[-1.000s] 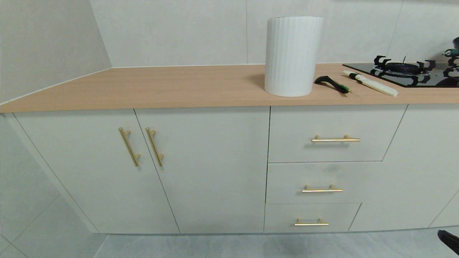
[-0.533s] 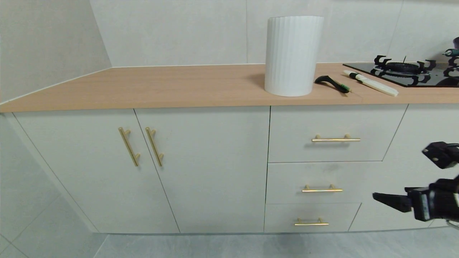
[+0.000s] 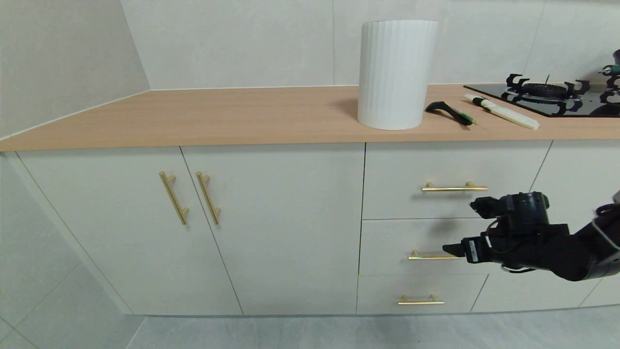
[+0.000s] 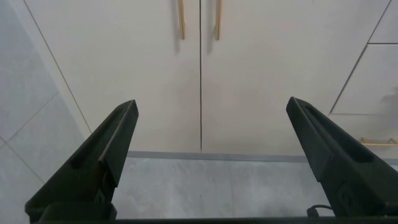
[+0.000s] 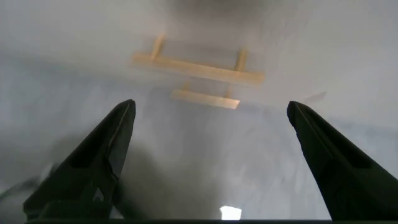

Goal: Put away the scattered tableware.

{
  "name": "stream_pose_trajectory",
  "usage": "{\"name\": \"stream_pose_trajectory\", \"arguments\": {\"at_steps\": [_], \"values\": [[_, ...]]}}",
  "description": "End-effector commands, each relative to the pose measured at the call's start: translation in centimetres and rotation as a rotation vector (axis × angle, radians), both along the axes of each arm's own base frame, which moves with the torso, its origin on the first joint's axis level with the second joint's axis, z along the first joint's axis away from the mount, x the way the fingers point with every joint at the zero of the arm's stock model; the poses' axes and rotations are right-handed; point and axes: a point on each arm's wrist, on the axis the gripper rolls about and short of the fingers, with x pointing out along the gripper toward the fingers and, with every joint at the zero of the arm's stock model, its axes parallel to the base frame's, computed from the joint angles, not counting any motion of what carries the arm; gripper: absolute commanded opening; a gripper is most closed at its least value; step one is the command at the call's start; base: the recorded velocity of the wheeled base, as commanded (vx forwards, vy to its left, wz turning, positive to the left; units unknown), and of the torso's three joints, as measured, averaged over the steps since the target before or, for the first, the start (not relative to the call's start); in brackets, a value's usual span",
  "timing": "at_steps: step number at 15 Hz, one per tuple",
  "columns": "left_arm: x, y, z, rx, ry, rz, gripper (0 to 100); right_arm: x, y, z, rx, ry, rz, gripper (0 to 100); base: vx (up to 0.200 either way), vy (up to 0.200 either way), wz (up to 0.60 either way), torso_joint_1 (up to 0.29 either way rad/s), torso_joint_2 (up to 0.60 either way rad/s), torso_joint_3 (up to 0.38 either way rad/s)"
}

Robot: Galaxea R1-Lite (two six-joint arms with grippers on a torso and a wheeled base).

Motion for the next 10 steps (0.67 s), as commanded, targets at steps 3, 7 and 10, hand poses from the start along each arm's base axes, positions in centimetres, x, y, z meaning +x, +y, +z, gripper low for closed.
{"name": "stream_pose_trajectory", "arguments": {"at_steps": [3, 7, 10], "values": [[0.0, 0.0, 0.0, -0.001, 0.000, 0.000, 100, 1.9, 1.2, -6.4, -0.029, -0.018, -0.021, 100, 0.000, 0.000, 0.00, 0.000, 0.00, 0.000], [0.0, 0.0, 0.0, 0.001, 0.000, 0.000, 100, 2.7, 1.5, -7.8, -0.043, -0.075, -0.047, 100, 0.000, 0.000, 0.00, 0.000, 0.00, 0.000], [0.0, 0.0, 0.0, -0.001, 0.000, 0.000, 100, 3.7, 1.6, -8.3, -0.034, -0.121, -0.100, 100, 0.000, 0.000, 0.00, 0.000, 0.00, 0.000]]}}
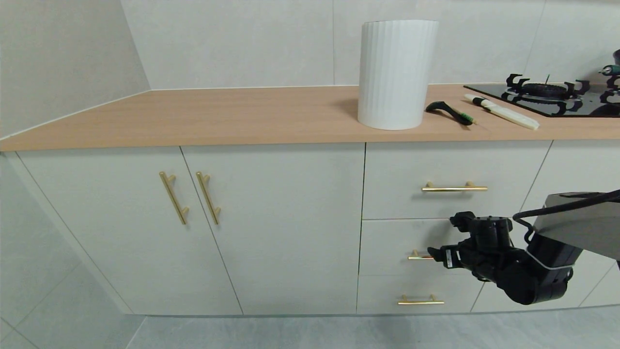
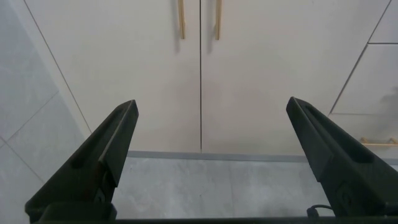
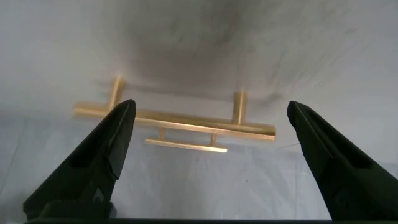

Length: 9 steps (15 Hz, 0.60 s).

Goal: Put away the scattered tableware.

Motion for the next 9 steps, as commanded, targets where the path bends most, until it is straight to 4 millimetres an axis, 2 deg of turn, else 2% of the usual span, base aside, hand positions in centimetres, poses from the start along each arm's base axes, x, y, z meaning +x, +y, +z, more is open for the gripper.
{"name": "stream_pose_trajectory", "arguments": {"at_steps": [1, 9], "values": [[0.0, 0.0, 0.0, 0.001, 0.000, 0.000, 100, 0.5, 0.1, -1.1, 0.000, 0.010, -0.019, 100, 0.000, 0.000, 0.00, 0.000, 0.00, 0.000], [0.0, 0.0, 0.0, -0.001, 0.000, 0.000, 100, 1.2, 0.5, -2.6, -0.033, 0.026, -0.058, 100, 0.000, 0.000, 0.00, 0.000, 0.00, 0.000]]}}
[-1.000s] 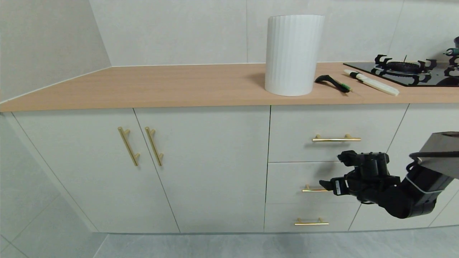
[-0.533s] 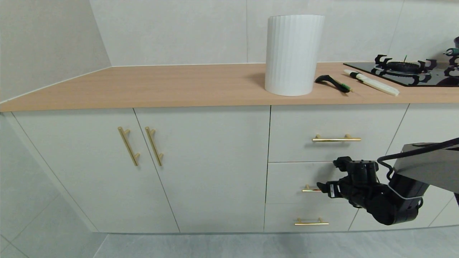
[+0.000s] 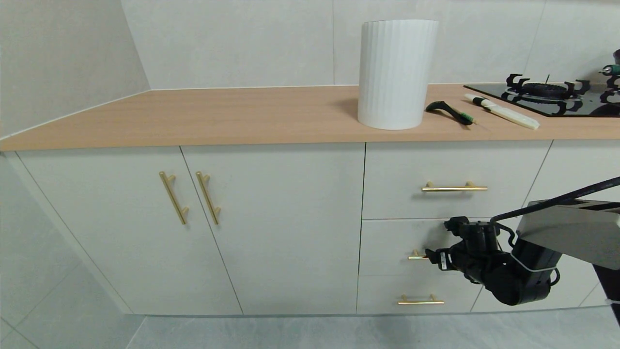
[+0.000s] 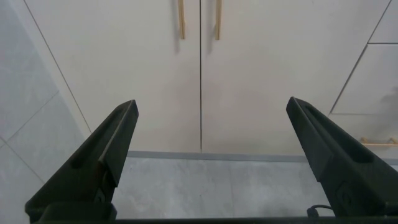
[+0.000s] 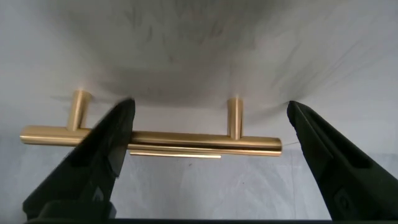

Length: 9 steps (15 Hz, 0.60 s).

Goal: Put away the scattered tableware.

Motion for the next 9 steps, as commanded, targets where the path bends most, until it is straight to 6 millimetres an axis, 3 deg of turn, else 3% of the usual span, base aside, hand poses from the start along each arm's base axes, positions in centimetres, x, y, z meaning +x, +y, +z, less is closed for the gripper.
{"name": "stream_pose_trajectory", "arguments": {"at_steps": [1, 9], "values": [[0.00, 0.00, -0.01, -0.001, 0.000, 0.000, 100, -0.10, 0.01, -0.31, -0.004, 0.013, 0.001, 100, 0.000, 0.000, 0.00, 0.000, 0.00, 0.000], [0.00, 0.00, -0.01, -0.001, 0.000, 0.000, 100, -0.79, -0.09, -0.52, -0.014, 0.061, 0.003, 100, 0.000, 0.000, 0.00, 0.000, 0.00, 0.000]]}}
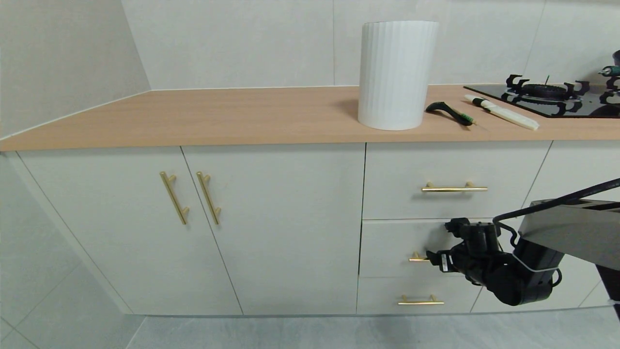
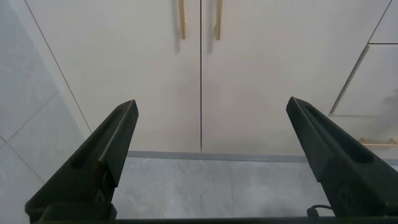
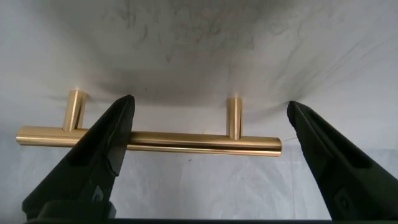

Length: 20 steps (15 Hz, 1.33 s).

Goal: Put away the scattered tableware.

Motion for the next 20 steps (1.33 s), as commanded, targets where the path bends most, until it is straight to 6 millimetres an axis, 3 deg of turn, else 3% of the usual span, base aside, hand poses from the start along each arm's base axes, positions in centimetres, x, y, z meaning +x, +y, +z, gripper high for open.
{"name": "stream_pose_trajectory", "arguments": {"at_steps": [1, 2, 6, 10, 12, 14, 16, 20], "values": [[0.0, 0.0, 0.0, -0.001, 0.000, 0.000, 100, -0.5, -0.1, 0.4, -0.005, 0.007, 0.003, 100, 0.000, 0.000, 0.00, 0.000, 0.00, 0.000], [0.0, 0.0, 0.0, -0.001, 0.000, 0.000, 100, -1.1, 0.0, 1.2, -0.006, 0.016, 0.008, 100, 0.000, 0.000, 0.00, 0.000, 0.00, 0.000], [0.0, 0.0, 0.0, -0.001, 0.001, 0.000, 100, -3.9, 0.8, 7.2, -0.008, 0.055, 0.048, 100, 0.000, 0.000, 0.00, 0.000, 0.00, 0.000], [0.0, 0.0, 0.0, -0.001, 0.000, 0.000, 100, -7.0, 0.9, 14.7, 0.027, -0.002, 0.093, 100, 0.000, 0.000, 0.00, 0.000, 0.00, 0.000], [0.0, 0.0, 0.0, -0.001, 0.000, 0.000, 100, -7.8, 1.5, 16.7, 0.037, -0.063, 0.110, 100, 0.000, 0.000, 0.00, 0.000, 0.00, 0.000], [0.0, 0.0, 0.0, -0.001, 0.000, 0.000, 100, -7.8, 2.1, 16.7, 0.039, -0.072, 0.123, 100, 0.000, 0.000, 0.00, 0.000, 0.00, 0.000], [0.0, 0.0, 0.0, -0.001, 0.000, 0.000, 100, -6.8, 2.4, 15.4, 0.036, -0.071, 0.121, 100, 0.000, 0.000, 0.00, 0.000, 0.00, 0.000], [0.0, 0.0, 0.0, -0.001, 0.000, 0.000, 100, -3.5, 2.7, 10.8, 0.005, -0.124, 0.050, 100, 0.000, 0.000, 0.00, 0.000, 0.00, 0.000]]}}
